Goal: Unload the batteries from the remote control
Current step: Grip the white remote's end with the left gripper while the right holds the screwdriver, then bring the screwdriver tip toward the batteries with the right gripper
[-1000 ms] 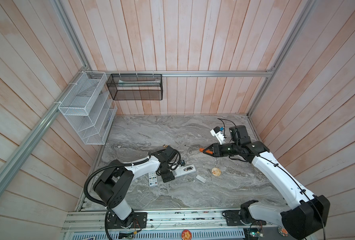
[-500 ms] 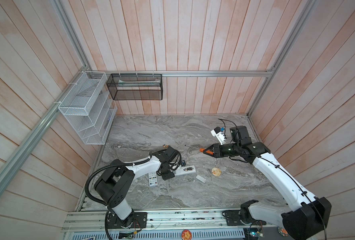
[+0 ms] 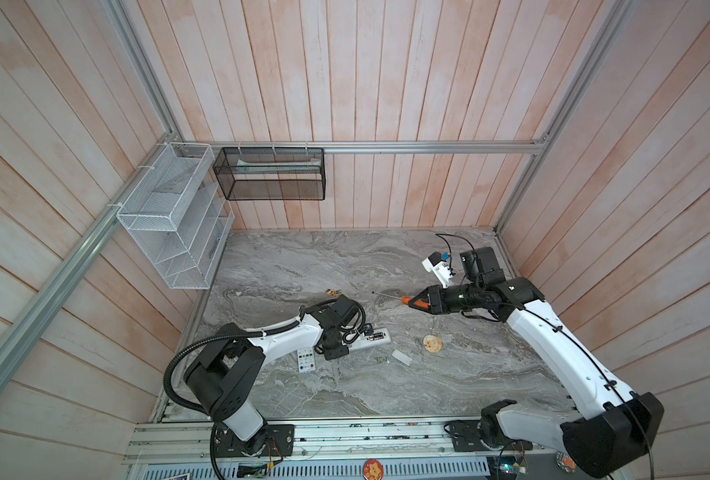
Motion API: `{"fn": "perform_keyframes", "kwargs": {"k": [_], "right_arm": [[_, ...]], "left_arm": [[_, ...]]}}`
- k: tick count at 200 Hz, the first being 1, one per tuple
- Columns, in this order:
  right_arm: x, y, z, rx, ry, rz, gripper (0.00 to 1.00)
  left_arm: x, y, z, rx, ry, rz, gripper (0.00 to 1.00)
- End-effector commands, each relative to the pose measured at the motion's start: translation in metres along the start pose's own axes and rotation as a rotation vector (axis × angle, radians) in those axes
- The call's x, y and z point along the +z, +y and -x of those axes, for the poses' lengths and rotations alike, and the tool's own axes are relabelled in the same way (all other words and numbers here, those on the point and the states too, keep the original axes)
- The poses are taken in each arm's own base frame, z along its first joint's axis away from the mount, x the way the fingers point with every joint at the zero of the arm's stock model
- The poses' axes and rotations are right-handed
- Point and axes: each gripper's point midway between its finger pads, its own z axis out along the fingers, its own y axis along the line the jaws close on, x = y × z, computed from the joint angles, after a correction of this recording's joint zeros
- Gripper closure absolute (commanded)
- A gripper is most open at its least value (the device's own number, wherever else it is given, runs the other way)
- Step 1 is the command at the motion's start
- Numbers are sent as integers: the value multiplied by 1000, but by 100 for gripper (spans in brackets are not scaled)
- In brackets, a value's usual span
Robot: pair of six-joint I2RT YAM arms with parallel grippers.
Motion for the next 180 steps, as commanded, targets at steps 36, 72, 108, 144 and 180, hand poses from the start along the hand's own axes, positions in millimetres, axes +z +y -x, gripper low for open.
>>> {"fn": "perform_keyframes", "kwargs": {"k": [36,72,108,144,180], "right_arm": [[8,4,-47,-6,189,-38,100],[16,-2,-72,8,254,-62,100],[24,-9,-94,46,300,-71,100],[22,-16,-109,79,348,-104,100],[21,-30,-121,120,384,-169,100]], "left_arm": [[-15,-14,-6,142,-23,135,63],[-21,-13,-7,197,-49,218,64],[-25,-12,-9,207,-58,242,64],[-25,-18,-8,210,-71,209,65],[-25,-17,-9,209,-64,214,65]]}}
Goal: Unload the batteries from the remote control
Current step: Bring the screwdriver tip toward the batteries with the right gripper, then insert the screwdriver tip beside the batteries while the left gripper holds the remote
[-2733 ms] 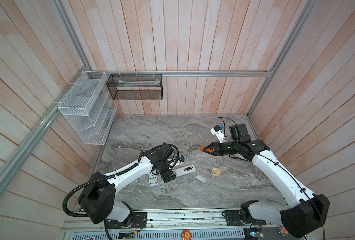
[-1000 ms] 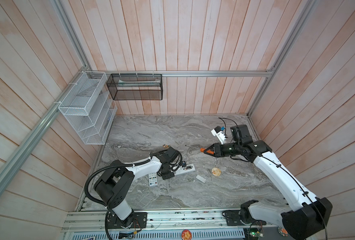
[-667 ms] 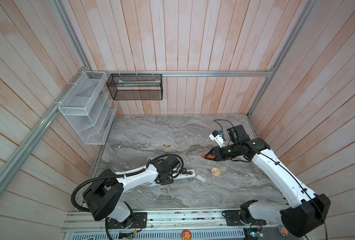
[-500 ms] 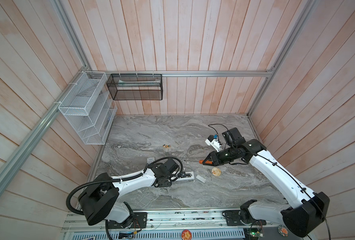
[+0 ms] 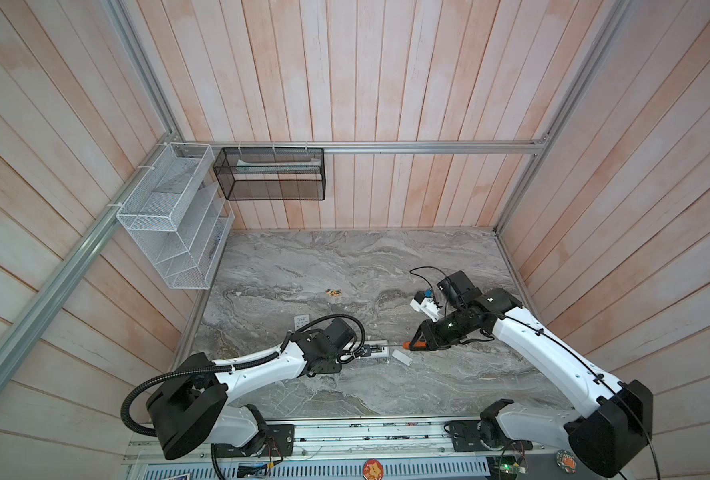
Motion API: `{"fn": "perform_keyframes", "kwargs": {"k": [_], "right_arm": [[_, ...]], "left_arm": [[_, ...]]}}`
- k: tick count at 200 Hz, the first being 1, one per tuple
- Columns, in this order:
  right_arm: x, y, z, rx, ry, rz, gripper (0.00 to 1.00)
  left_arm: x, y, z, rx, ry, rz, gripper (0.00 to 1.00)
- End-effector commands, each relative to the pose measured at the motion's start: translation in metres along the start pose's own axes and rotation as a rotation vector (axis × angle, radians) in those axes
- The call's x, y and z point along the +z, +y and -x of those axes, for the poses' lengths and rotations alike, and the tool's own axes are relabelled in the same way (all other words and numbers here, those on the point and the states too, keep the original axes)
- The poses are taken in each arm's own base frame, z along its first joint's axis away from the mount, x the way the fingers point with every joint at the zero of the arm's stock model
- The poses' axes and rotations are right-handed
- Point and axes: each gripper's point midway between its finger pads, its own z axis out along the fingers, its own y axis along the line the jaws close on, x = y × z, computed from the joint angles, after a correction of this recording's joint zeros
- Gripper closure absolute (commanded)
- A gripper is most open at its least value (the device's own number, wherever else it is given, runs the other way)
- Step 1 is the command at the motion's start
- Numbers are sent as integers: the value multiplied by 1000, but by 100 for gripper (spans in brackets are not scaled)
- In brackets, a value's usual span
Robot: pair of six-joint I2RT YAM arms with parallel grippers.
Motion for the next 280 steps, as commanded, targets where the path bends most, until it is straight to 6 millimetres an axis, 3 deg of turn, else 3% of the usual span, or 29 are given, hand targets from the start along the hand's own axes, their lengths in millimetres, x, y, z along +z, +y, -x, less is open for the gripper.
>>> {"fn": "perform_keyframes", "kwargs": {"k": [1,150,280], "right_arm": [[2,-11,-16,45,40,-48,100],[17,-28,9,2,-6,-97,100],[29,-32,-1,0,37,-73,100]], "left_arm": [[-3,3,5,5,-28,16,65],[-1,-9,5,28,-25,-24,67],[0,-10,5,30,-24,-28,68]]}}
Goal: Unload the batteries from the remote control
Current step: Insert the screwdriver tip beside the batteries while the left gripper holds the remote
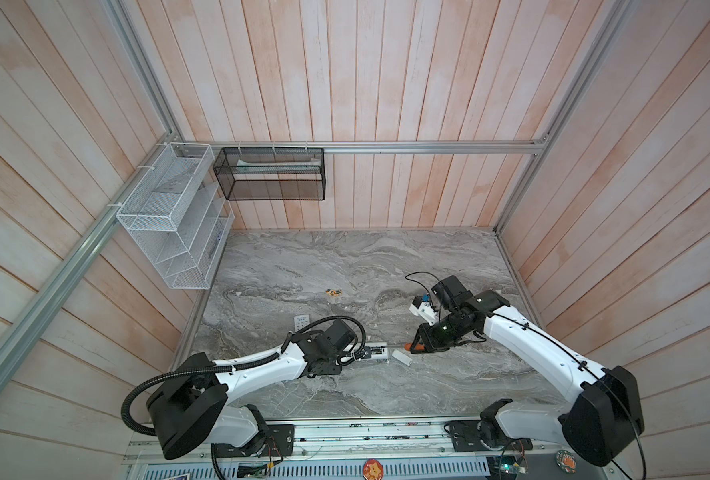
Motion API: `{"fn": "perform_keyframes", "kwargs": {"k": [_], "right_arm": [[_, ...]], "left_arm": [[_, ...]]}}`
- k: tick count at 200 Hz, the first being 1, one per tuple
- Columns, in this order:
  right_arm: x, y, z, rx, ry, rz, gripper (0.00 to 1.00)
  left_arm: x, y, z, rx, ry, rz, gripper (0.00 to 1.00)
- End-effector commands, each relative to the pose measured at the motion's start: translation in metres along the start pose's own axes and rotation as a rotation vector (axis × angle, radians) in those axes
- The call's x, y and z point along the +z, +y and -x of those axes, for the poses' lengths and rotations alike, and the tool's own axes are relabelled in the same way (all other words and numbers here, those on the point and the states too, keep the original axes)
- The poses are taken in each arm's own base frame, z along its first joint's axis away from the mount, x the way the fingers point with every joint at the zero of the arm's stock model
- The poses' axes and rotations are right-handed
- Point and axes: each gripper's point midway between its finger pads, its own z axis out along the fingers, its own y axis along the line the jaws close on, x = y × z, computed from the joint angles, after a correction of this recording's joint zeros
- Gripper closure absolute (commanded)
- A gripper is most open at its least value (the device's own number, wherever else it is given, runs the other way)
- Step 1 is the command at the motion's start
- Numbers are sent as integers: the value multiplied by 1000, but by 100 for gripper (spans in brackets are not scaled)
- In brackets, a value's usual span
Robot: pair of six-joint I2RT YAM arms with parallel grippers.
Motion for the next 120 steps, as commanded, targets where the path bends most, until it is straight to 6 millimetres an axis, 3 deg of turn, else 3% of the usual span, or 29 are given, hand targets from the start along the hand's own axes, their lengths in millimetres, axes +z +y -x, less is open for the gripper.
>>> {"fn": "perform_keyframes", "kwargs": {"k": [1,120], "right_arm": [[5,-3,-2,-11,4,2,100],[-3,8,-6,-23,3,45,100]], "left_arm": [[0,-5,4,12,-24,-17,68],[0,-5,3,18,-21,-12,69]]}}
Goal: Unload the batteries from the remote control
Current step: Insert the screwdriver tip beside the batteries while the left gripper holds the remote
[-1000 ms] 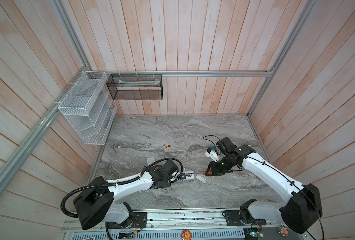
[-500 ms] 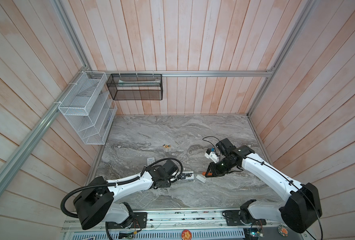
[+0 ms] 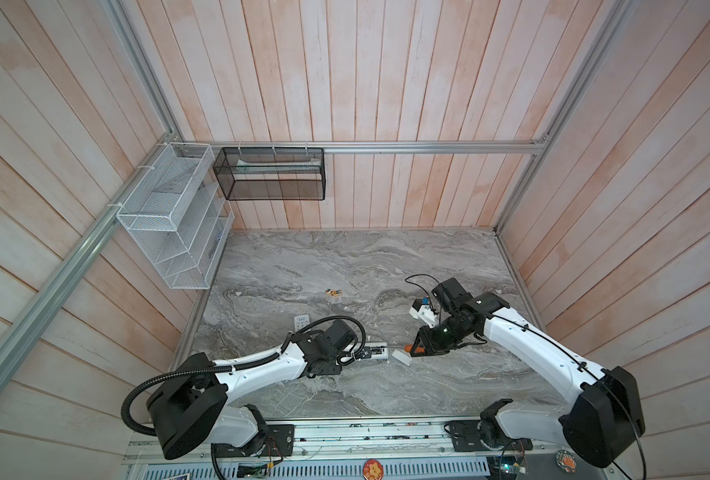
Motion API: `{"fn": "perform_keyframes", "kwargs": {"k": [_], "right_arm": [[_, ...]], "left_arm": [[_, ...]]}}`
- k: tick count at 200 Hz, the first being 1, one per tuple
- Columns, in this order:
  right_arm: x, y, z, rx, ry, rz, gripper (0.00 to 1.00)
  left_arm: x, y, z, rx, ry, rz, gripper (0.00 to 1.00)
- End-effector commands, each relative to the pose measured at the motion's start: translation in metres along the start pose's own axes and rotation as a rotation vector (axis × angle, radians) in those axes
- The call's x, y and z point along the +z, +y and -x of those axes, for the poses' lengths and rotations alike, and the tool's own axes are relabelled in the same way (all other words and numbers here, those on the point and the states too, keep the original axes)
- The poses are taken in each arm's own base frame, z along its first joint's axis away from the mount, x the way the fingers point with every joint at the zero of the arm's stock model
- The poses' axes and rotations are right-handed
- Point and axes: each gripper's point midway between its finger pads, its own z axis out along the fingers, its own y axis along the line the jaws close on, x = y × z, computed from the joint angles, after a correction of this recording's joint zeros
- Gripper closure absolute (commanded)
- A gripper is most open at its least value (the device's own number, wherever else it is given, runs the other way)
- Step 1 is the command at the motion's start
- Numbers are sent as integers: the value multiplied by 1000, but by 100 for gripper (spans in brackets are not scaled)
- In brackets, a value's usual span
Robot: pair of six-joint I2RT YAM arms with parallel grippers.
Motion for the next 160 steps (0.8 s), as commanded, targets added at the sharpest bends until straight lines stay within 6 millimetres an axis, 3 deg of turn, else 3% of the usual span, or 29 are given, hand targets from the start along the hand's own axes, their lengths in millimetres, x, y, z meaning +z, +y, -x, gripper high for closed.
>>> {"fn": "perform_keyframes", "kwargs": {"k": [1,78,160], "right_arm": [[-5,7,0,-29,-10,24,100],[-15,13,-2,-50,-2,38,100],[-7,13,-20,2,43,84,100]], "left_arm": [[1,-4,3,20,-21,-11,69],[1,-5,-2,46,-12,5,70],[0,-2,-3,50,-9,25,70]]}}
